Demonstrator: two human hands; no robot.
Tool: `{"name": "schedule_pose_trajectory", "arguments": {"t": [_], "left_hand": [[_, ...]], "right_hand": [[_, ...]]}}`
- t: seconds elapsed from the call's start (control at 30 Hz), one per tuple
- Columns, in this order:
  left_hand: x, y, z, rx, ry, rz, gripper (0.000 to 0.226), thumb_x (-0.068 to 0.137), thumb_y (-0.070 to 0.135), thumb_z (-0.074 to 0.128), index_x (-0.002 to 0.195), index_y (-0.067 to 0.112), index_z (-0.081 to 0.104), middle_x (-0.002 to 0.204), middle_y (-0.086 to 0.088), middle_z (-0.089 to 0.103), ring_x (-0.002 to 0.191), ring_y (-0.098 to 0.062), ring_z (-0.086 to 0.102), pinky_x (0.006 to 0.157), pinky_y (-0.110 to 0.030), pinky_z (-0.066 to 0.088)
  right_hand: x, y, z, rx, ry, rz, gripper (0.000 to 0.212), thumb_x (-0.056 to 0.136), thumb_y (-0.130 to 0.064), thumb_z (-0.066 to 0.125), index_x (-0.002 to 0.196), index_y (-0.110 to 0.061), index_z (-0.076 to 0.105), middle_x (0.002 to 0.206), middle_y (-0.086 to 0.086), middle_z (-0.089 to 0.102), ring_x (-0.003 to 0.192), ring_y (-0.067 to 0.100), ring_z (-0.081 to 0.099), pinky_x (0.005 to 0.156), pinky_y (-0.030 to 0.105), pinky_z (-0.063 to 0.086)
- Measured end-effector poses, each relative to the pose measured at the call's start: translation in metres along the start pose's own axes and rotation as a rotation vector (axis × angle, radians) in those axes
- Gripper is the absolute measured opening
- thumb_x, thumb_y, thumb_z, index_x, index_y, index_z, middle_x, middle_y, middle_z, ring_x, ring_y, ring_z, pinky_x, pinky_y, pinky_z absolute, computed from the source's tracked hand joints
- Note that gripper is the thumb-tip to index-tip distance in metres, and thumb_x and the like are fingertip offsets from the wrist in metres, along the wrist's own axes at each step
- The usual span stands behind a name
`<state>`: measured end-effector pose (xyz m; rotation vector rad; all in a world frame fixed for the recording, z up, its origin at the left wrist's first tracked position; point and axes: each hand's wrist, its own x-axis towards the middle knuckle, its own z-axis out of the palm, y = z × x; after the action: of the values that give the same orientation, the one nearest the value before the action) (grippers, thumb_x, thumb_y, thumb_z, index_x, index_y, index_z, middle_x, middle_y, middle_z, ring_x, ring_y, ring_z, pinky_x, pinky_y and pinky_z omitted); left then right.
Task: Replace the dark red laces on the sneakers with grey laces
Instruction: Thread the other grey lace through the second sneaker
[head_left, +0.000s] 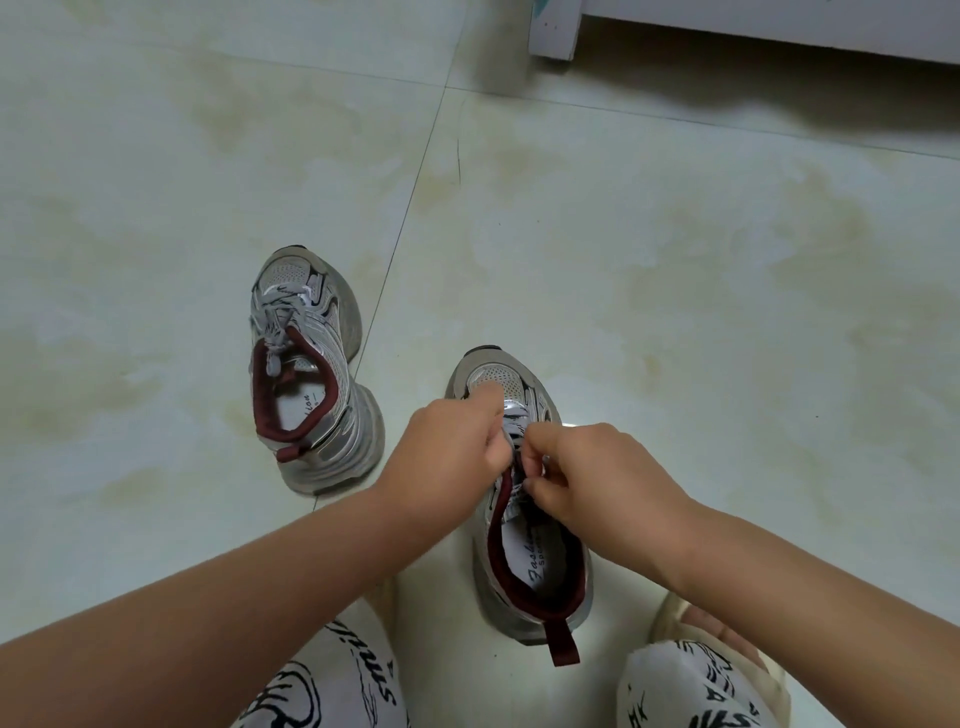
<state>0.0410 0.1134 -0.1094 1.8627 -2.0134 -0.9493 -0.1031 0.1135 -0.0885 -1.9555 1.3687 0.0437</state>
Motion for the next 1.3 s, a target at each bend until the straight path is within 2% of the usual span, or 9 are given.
{"name": "schedule_pose_trajectory", "arguments": {"t": [0.1, 0.2, 0.4, 0.5, 0.67, 0.83, 0.97, 1.17, 1.3], "left_hand": [[-0.004, 0.000, 0.006, 0.025, 0.054, 0.029, 0.014, 0.087, 0.008, 0.044, 0.077, 0.014, 0.035, 0.053, 0.004, 0.035, 0.048, -0.013, 0.030, 0.051, -0.032, 0.023], [-0.007, -0.003, 0.008, -0.038, 0.077, 0.021, 0.011, 0.087, 0.009, 0.046, 0.083, 0.016, 0.040, 0.051, 0.006, 0.037, 0.049, -0.017, 0.037, 0.054, -0.032, 0.028], [-0.016, -0.015, 0.004, -0.165, -0.096, 0.056, 0.006, 0.085, 0.021, 0.059, 0.081, 0.024, 0.055, 0.064, 0.005, 0.054, 0.058, -0.011, 0.050, 0.060, -0.024, 0.046], [-0.022, -0.019, 0.006, -0.106, -0.139, 0.118, 0.019, 0.077, 0.028, 0.069, 0.090, 0.025, 0.055, 0.077, 0.011, 0.051, 0.075, -0.008, 0.051, 0.069, -0.025, 0.047], [-0.024, -0.014, 0.013, -0.042, -0.026, 0.164, 0.016, 0.075, 0.017, 0.065, 0.085, 0.019, 0.053, 0.074, 0.011, 0.047, 0.072, -0.007, 0.046, 0.063, -0.016, 0.036], [-0.023, -0.014, 0.012, -0.172, -0.042, 0.071, 0.008, 0.077, 0.019, 0.060, 0.080, 0.024, 0.055, 0.079, 0.010, 0.054, 0.077, -0.007, 0.054, 0.071, -0.024, 0.048], [-0.016, -0.021, 0.000, -0.236, -0.161, 0.055, 0.031, 0.083, 0.010, 0.063, 0.072, 0.037, 0.053, 0.087, 0.012, 0.058, 0.087, -0.004, 0.056, 0.075, -0.020, 0.048], [-0.004, -0.016, -0.009, -0.247, -0.353, 0.060, 0.032, 0.082, 0.004, 0.063, 0.066, 0.029, 0.050, 0.084, 0.007, 0.053, 0.081, -0.008, 0.052, 0.076, -0.020, 0.044], [0.003, -0.020, -0.003, -0.468, -0.381, -0.167, 0.032, 0.087, 0.006, 0.053, 0.062, 0.026, 0.053, 0.076, -0.002, 0.053, 0.074, -0.016, 0.044, 0.074, -0.031, 0.037]], "right_hand": [[-0.001, 0.000, -0.001, -0.019, -0.025, 0.015, 0.011, 0.092, -0.019, 0.048, 0.080, -0.019, 0.047, 0.075, 0.001, 0.055, 0.074, 0.024, 0.051, 0.067, 0.035, 0.042], [0.002, 0.009, -0.002, 0.182, -0.163, 0.076, 0.028, 0.090, -0.008, 0.050, 0.066, -0.020, 0.042, 0.065, -0.005, 0.048, 0.064, 0.013, 0.044, 0.063, 0.027, 0.038], [0.001, 0.037, -0.022, 1.251, -0.411, 0.236, 0.013, 0.083, -0.005, 0.057, 0.074, -0.009, 0.048, 0.077, 0.006, 0.058, 0.075, 0.014, 0.056, 0.071, 0.034, 0.050], [0.001, 0.044, -0.024, 1.430, -0.474, 0.245, 0.030, 0.064, -0.013, 0.078, 0.075, -0.008, 0.050, 0.080, 0.007, 0.063, 0.080, 0.017, 0.062, 0.071, 0.039, 0.054], [-0.001, 0.038, -0.034, 0.932, -0.283, 0.362, 0.030, 0.095, 0.001, 0.041, 0.069, -0.013, 0.042, 0.061, 0.004, 0.046, 0.047, 0.011, 0.040, 0.045, 0.022, 0.042], [0.000, 0.023, -0.029, 0.390, -0.222, 0.246, 0.015, 0.095, -0.025, 0.048, 0.085, -0.015, 0.053, 0.065, -0.007, 0.044, 0.052, 0.005, 0.034, 0.042, 0.011, 0.025], [0.004, 0.016, -0.017, 0.354, -0.240, 0.252, 0.025, 0.098, -0.027, 0.041, 0.076, -0.016, 0.047, 0.066, -0.007, 0.044, 0.055, 0.004, 0.037, 0.048, 0.014, 0.025], [0.002, 0.022, -0.014, 0.539, -0.239, 0.351, 0.033, 0.097, -0.025, 0.041, 0.066, -0.015, 0.048, 0.059, 0.002, 0.051, 0.040, 0.007, 0.040, 0.040, 0.018, 0.033], [-0.002, 0.023, -0.013, 0.516, -0.255, 0.340, 0.034, 0.094, -0.022, 0.048, 0.061, -0.016, 0.043, 0.055, -0.004, 0.045, 0.034, 0.000, 0.035, 0.037, 0.008, 0.026]]}}
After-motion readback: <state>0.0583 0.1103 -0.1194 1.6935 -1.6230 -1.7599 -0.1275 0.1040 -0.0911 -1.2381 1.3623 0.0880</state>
